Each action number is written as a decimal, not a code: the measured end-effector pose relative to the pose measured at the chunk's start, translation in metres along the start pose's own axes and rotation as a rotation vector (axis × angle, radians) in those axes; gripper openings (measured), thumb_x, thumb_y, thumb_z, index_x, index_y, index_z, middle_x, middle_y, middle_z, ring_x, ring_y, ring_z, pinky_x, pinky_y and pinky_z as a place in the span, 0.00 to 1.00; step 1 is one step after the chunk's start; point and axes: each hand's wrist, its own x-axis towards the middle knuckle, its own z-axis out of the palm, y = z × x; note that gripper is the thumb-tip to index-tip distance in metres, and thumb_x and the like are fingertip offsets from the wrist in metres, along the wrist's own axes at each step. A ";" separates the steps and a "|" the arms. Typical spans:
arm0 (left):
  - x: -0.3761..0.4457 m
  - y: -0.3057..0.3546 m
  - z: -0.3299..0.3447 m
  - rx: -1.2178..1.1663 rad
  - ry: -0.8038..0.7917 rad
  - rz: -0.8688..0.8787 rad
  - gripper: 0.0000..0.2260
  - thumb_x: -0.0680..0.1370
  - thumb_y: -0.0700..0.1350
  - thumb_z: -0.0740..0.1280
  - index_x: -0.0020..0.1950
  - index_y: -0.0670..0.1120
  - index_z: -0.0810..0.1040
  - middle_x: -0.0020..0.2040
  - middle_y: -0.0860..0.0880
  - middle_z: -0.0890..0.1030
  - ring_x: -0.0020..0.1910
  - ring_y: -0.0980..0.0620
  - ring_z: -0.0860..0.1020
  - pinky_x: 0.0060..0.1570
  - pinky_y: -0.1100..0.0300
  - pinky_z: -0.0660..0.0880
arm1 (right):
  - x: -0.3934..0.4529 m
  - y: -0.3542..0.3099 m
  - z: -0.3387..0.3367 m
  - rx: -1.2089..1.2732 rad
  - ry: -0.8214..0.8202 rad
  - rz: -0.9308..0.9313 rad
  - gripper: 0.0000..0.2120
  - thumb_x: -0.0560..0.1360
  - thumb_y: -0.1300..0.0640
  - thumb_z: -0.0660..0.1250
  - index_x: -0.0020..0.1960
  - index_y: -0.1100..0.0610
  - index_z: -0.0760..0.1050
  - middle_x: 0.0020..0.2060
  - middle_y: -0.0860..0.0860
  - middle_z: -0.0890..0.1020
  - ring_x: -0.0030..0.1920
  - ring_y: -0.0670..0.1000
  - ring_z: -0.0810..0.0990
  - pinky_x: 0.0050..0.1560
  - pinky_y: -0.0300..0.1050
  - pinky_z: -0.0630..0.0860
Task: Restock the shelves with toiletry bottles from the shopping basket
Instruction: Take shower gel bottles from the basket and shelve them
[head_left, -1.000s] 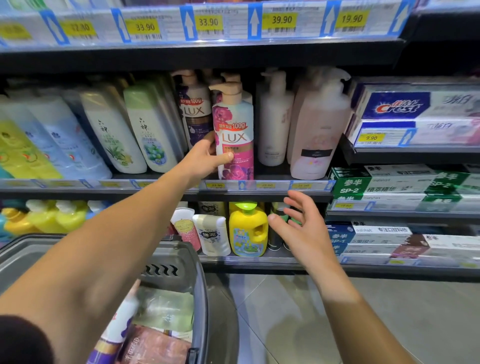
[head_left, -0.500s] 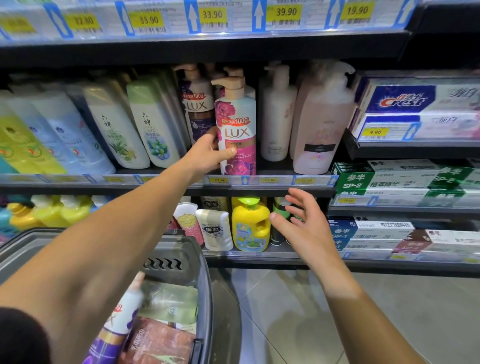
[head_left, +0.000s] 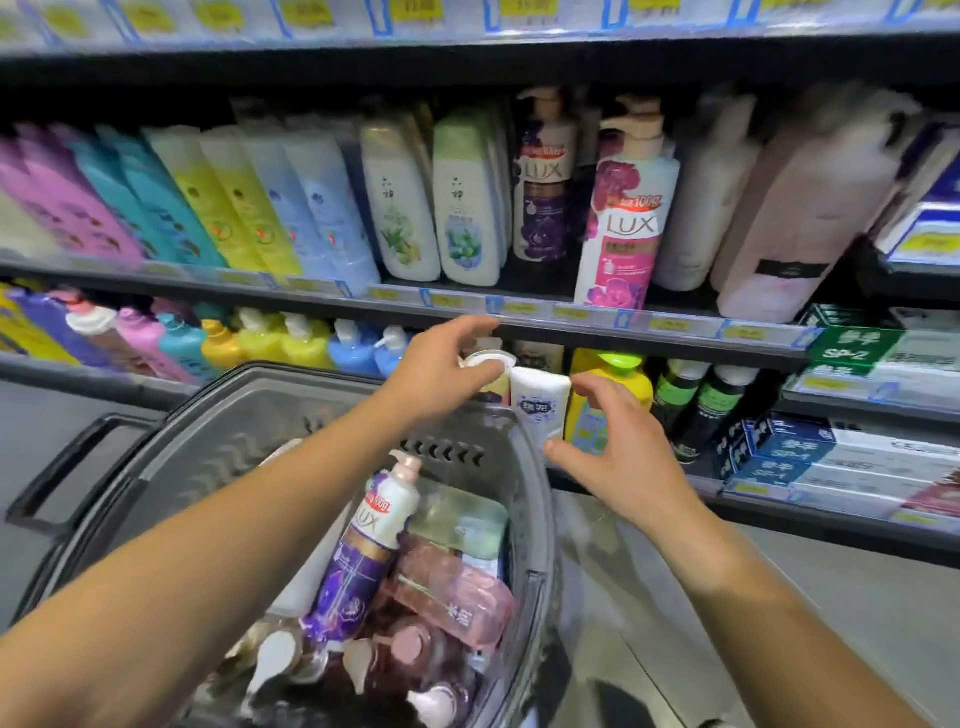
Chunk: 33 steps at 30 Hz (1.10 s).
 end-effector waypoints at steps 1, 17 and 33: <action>-0.017 -0.013 -0.006 0.012 0.014 -0.021 0.22 0.75 0.47 0.73 0.68 0.50 0.75 0.64 0.53 0.79 0.61 0.57 0.76 0.59 0.61 0.72 | -0.003 -0.007 0.008 -0.025 -0.018 -0.011 0.33 0.69 0.47 0.74 0.71 0.50 0.66 0.65 0.47 0.73 0.65 0.50 0.71 0.59 0.43 0.68; -0.191 -0.137 -0.053 0.195 -0.011 -0.166 0.24 0.75 0.47 0.71 0.70 0.44 0.73 0.68 0.45 0.76 0.67 0.47 0.73 0.63 0.61 0.65 | -0.040 -0.081 0.126 -0.419 -0.425 -0.086 0.37 0.73 0.44 0.70 0.76 0.54 0.59 0.73 0.53 0.66 0.72 0.56 0.64 0.68 0.50 0.67; -0.201 -0.182 -0.047 0.285 -0.147 -0.131 0.26 0.76 0.50 0.69 0.73 0.47 0.69 0.71 0.46 0.73 0.68 0.46 0.71 0.67 0.52 0.67 | -0.031 -0.073 0.201 -0.353 -0.462 0.088 0.32 0.70 0.44 0.73 0.68 0.54 0.67 0.62 0.54 0.75 0.61 0.55 0.75 0.58 0.52 0.74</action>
